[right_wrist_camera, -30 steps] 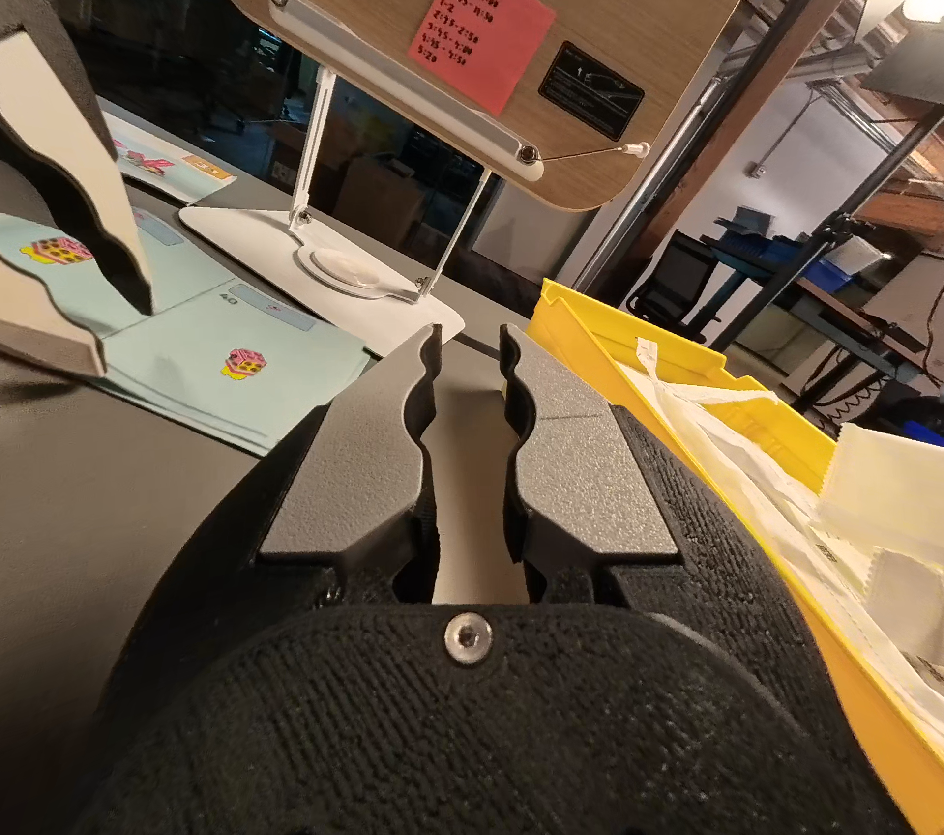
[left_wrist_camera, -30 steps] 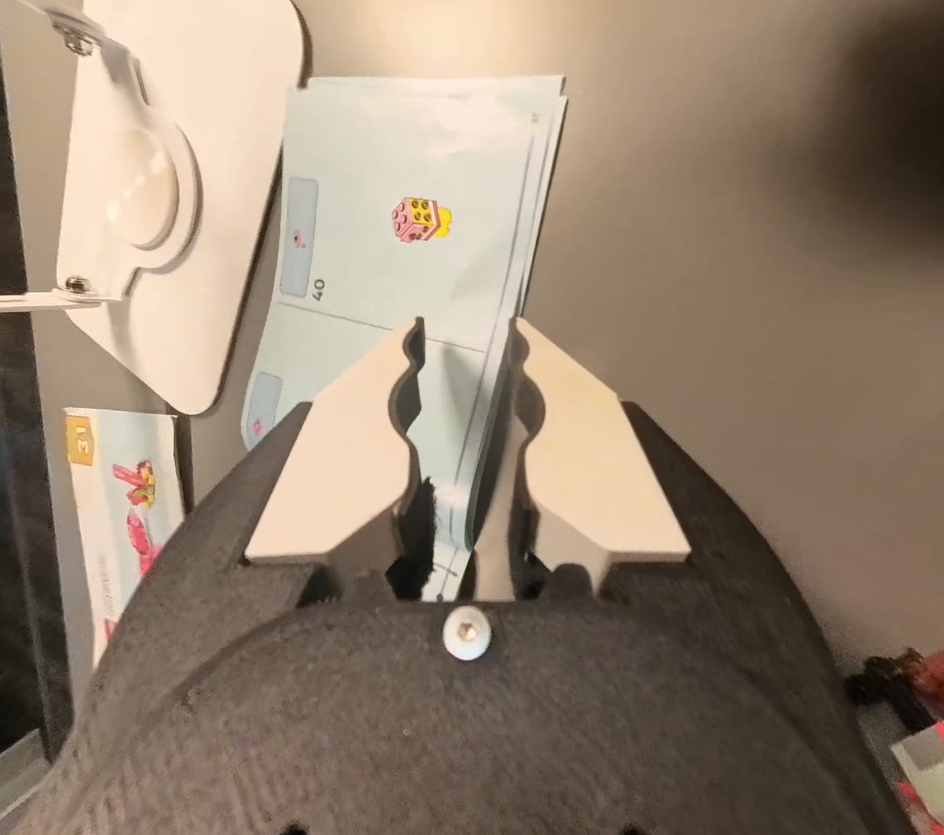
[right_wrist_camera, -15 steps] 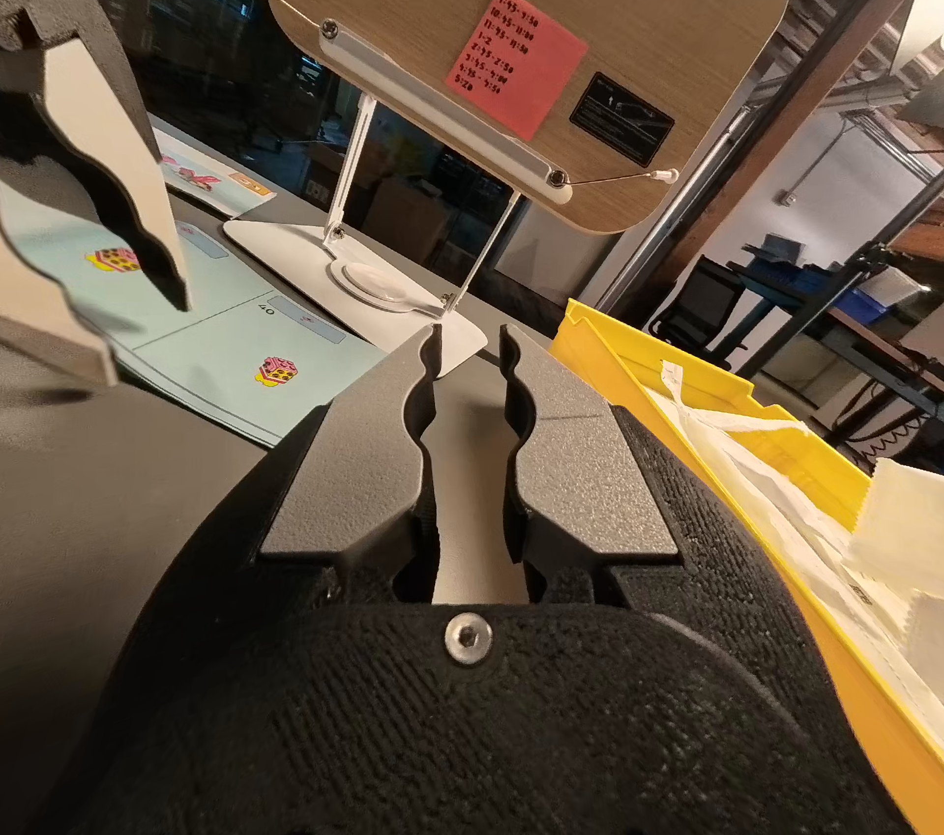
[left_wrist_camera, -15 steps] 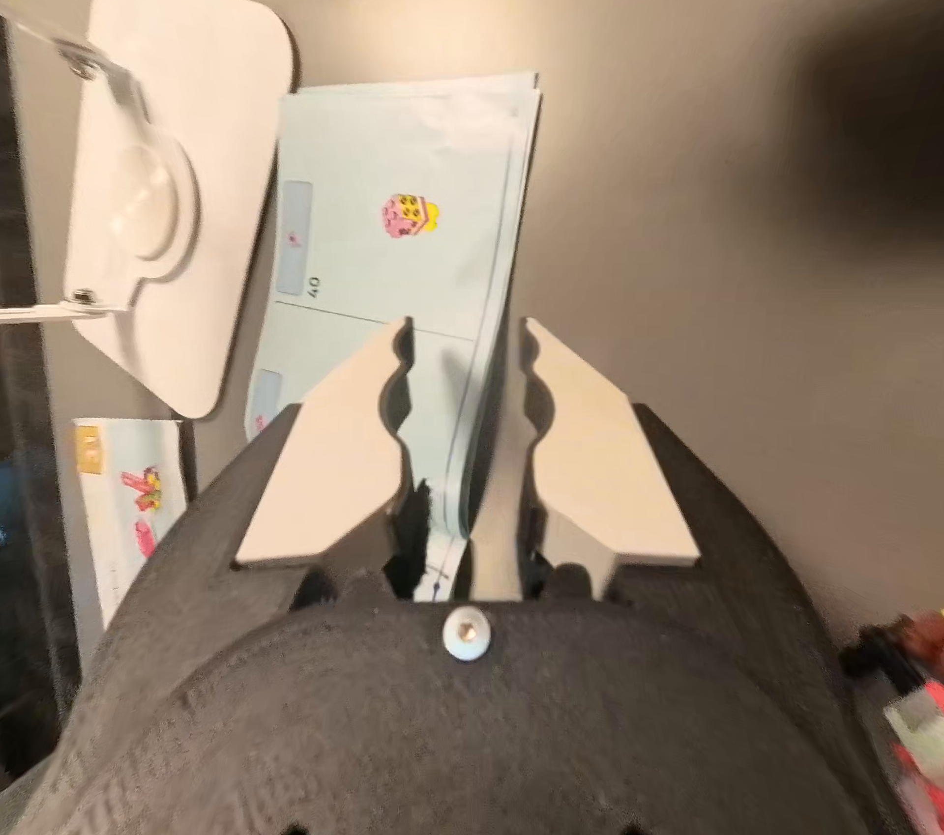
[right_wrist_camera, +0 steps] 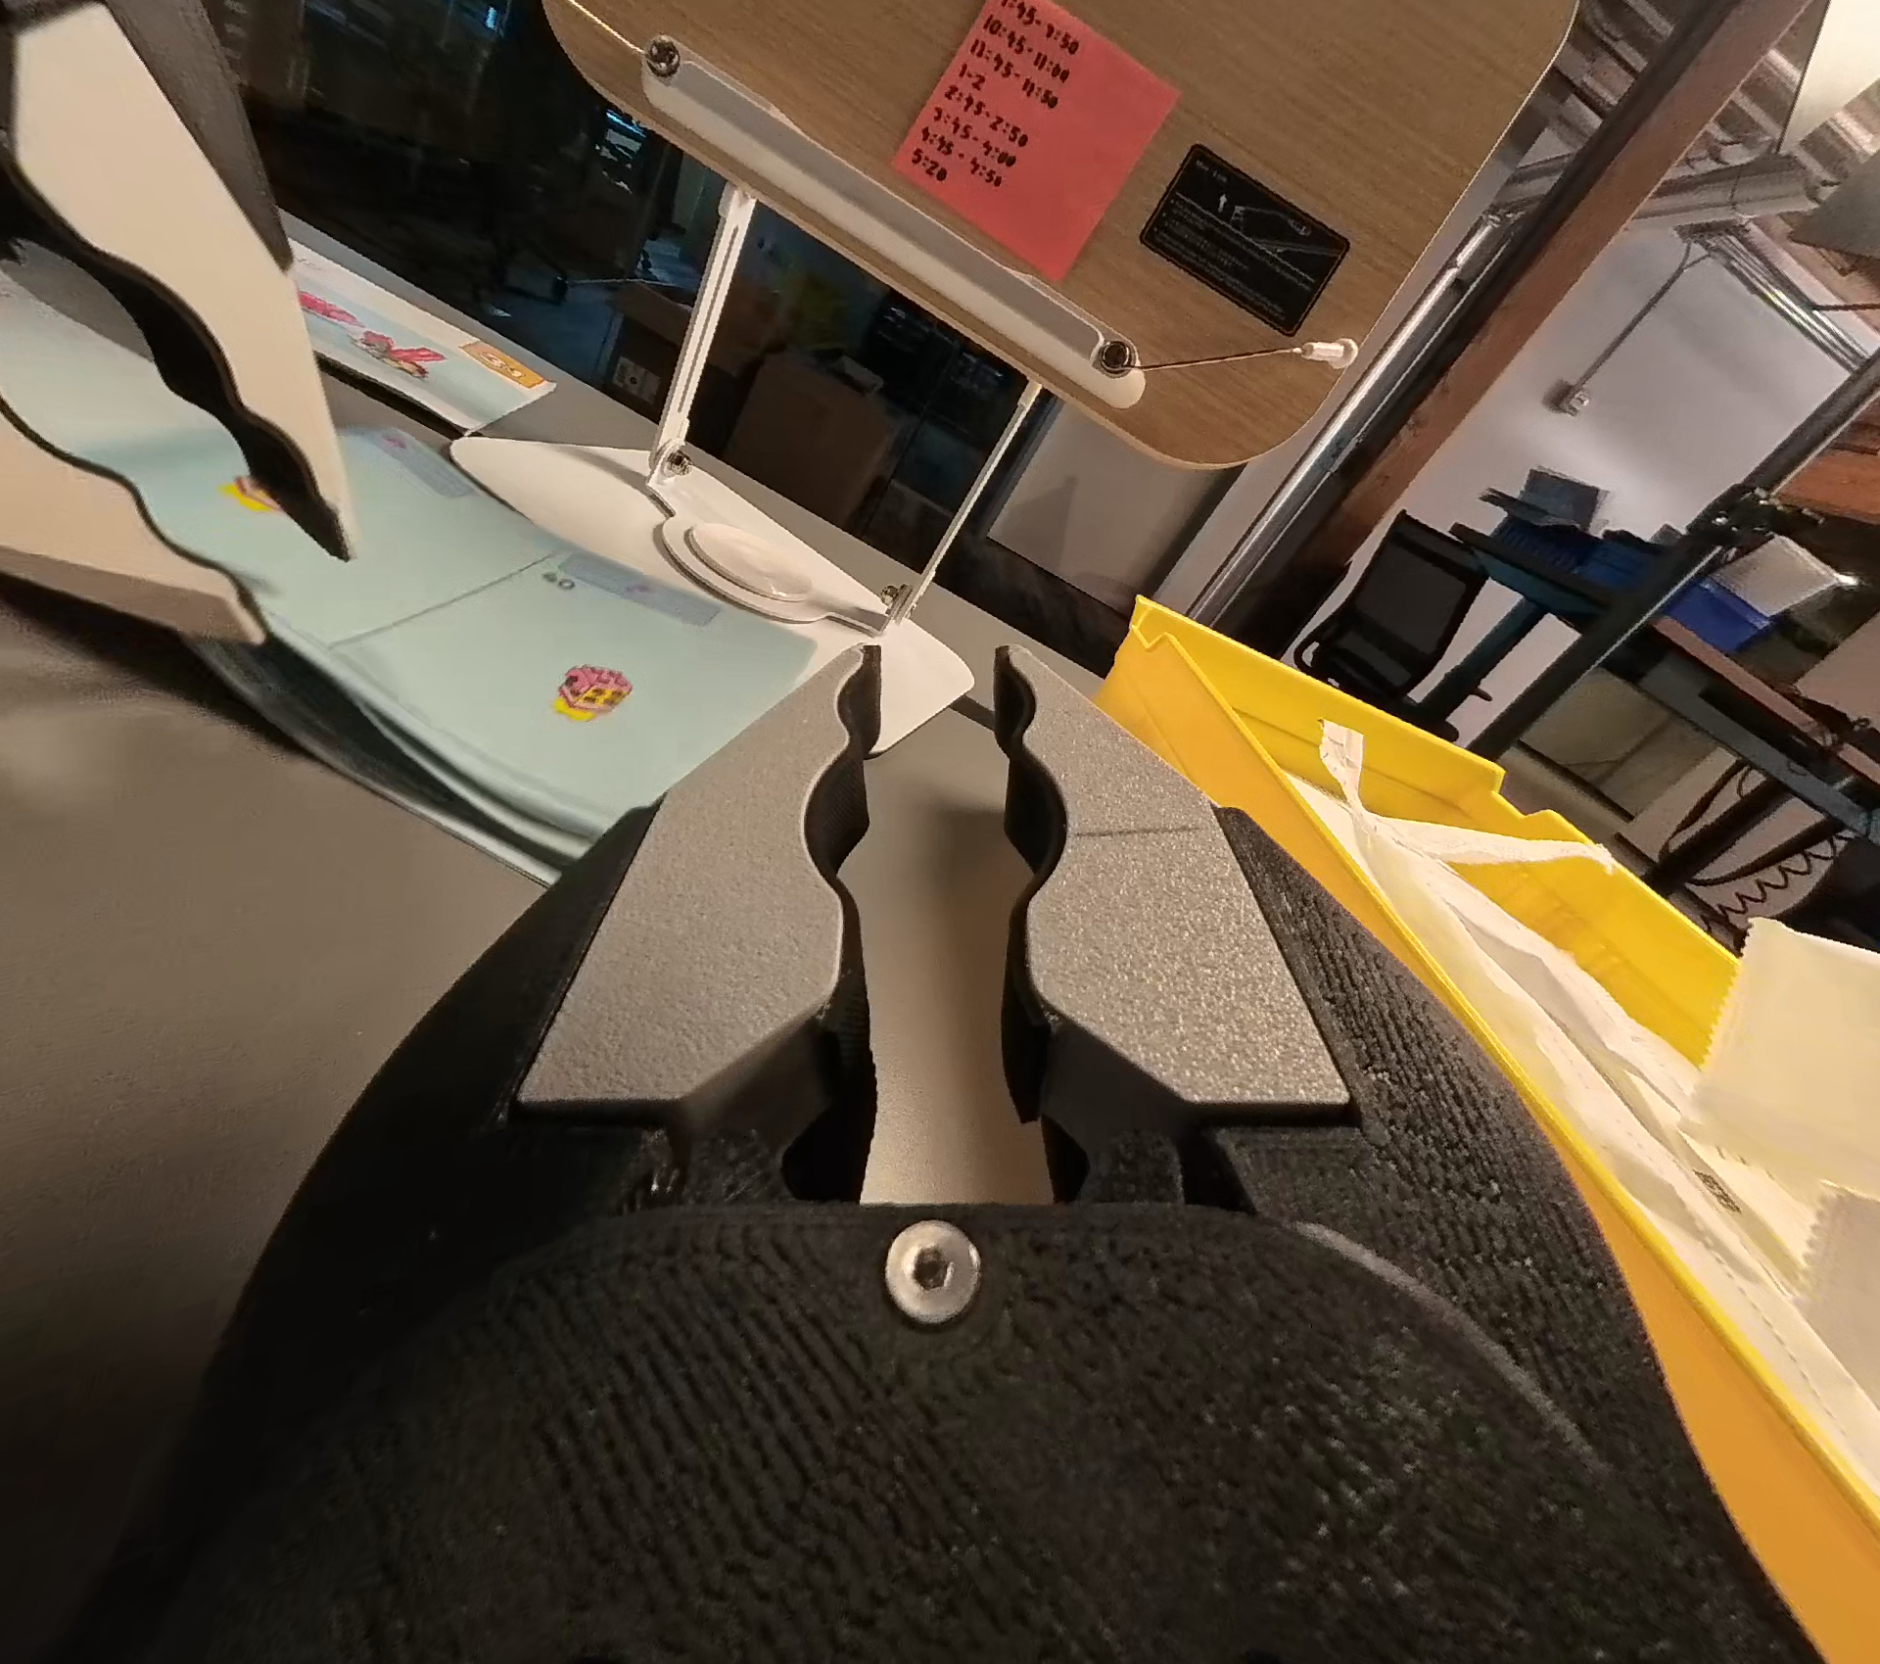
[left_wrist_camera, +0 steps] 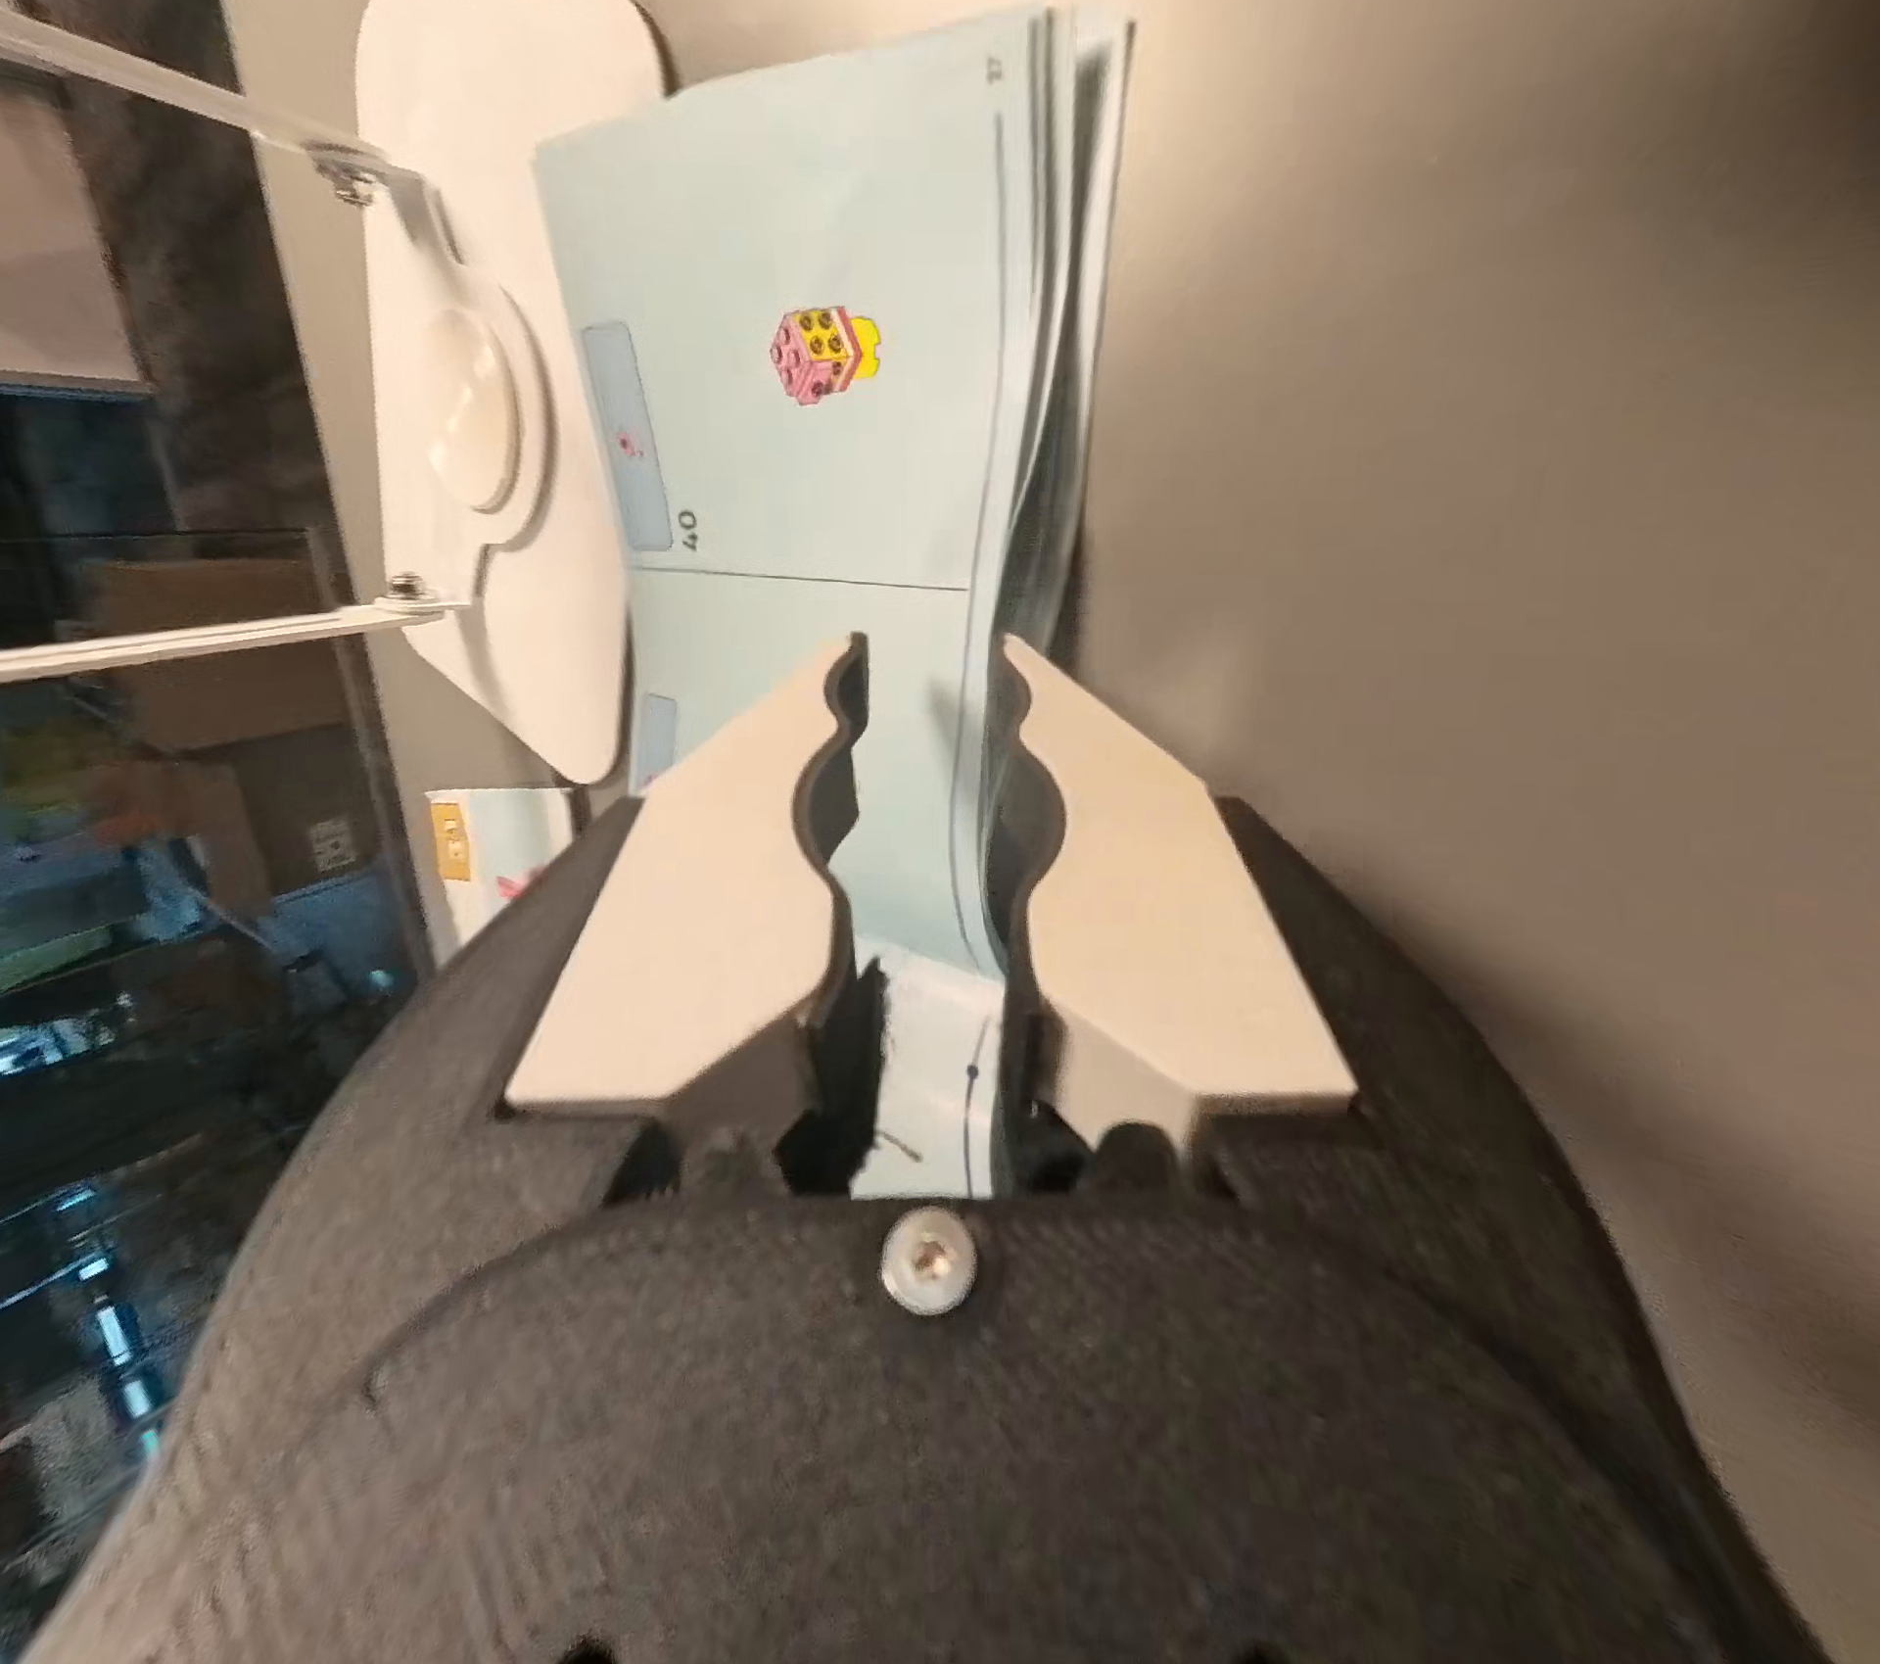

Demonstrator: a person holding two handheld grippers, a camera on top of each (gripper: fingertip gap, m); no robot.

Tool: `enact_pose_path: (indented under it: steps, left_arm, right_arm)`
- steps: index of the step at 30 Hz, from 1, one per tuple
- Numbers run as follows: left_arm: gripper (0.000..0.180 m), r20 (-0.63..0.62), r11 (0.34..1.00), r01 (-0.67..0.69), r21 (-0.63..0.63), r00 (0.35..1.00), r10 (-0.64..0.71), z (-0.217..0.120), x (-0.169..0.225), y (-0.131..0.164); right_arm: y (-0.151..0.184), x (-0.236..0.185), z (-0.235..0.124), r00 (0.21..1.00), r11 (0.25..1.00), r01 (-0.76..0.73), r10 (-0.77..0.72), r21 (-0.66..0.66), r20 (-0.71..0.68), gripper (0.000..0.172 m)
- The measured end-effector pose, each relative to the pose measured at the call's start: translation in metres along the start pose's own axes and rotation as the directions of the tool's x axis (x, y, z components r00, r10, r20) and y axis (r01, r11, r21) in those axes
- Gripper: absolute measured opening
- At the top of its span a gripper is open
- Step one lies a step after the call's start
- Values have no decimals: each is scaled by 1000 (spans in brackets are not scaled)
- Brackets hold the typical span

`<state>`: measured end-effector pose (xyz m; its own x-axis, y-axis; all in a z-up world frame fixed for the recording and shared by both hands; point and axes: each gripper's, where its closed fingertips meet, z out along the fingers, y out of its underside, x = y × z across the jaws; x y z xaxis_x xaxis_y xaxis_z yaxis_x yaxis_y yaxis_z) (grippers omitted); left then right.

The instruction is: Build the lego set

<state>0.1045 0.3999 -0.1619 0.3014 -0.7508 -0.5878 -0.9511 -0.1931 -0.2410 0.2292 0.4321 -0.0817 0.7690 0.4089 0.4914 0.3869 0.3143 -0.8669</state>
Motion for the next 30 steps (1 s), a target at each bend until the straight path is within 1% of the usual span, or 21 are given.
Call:
enact_pose_path:
  steps: [4,8,13,14,16,19,21,23,25,30]
  left_arm:
    - [10,104,998,-32,47,994,27,-3,-10,-5]
    - [12,102,997,30,73,994,-38,0,-13,-7]
    - [15,148,997,1,74,989,-12,8,-14,-13]
    - [13,158,997,-11,76,987,-1,9,-14,-15]
    - [2,183,997,-30,73,983,16,10,-14,-17]
    - [0,238,994,-63,85,970,41,5,-17,-18]
    - [0,278,992,-89,94,959,60,0,-19,-18]
    - [0,317,988,-114,105,945,75,-7,-21,-18]
    - [0,355,984,-133,116,931,84,-15,-22,-18]
    - [0,408,974,-164,154,909,89,-31,-21,-20]
  right_arm:
    - [0,0,0,1000,1000,-1,1,0,0,20]
    - [0,0,0,1000,1000,3,-3,-1,2,20]
    - [0,-4,0,1000,1000,17,-17,2,18,20]
    - [-1,-6,0,999,1000,20,-20,4,26,20]
    - [-1,-9,0,999,999,31,-31,7,43,23]
    - [-2,-26,0,988,997,77,-78,16,131,33]
    - [-2,-45,0,967,989,149,-150,23,205,39]
    - [-2,-58,-1,946,976,213,-216,40,242,43]
    - [-3,-59,-2,941,968,245,-249,47,229,42]
    - [-14,-49,-5,950,962,258,-270,92,156,26]
